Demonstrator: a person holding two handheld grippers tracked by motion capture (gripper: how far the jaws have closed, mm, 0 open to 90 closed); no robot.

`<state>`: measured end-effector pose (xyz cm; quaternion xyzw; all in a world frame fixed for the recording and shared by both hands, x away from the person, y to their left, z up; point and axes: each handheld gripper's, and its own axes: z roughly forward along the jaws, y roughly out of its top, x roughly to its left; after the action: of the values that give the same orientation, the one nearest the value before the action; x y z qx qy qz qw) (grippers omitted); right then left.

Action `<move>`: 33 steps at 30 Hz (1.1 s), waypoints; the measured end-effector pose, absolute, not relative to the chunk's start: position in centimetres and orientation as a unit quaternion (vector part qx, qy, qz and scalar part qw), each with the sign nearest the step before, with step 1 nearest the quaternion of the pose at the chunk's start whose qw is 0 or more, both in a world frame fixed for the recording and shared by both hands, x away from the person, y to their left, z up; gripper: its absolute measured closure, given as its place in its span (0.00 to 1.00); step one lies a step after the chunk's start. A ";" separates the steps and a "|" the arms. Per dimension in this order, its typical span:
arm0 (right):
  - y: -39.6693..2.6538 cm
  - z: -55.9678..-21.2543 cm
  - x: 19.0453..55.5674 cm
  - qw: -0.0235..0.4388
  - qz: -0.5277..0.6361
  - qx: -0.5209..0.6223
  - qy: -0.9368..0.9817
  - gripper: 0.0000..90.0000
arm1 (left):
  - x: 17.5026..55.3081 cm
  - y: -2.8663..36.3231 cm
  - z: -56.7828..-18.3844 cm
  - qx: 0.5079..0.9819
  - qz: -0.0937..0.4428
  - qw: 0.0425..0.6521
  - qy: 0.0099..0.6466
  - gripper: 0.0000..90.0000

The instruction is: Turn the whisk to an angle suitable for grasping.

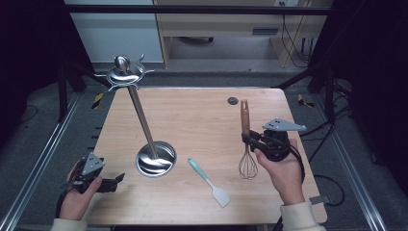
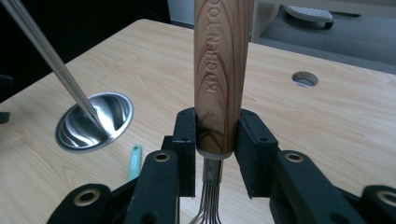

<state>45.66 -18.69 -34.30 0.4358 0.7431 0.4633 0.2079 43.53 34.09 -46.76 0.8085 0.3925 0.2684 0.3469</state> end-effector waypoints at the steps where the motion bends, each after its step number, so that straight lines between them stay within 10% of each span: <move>1: -18.0 -33.9 45.9 0.208 0.466 0.429 0.746 0.79 | 43.5 34.1 -46.7 0.808 0.269 0.348 0.393 0.03; 33: -10.6 -30.4 45.9 0.186 0.520 0.356 0.754 0.79 | 43.4 34.5 -46.5 0.804 0.273 0.356 0.390 0.03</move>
<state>45.95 -10.57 -30.39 0.3555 0.7544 0.5196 0.1856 43.44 34.51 -46.45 0.8042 0.3898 0.2729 0.3561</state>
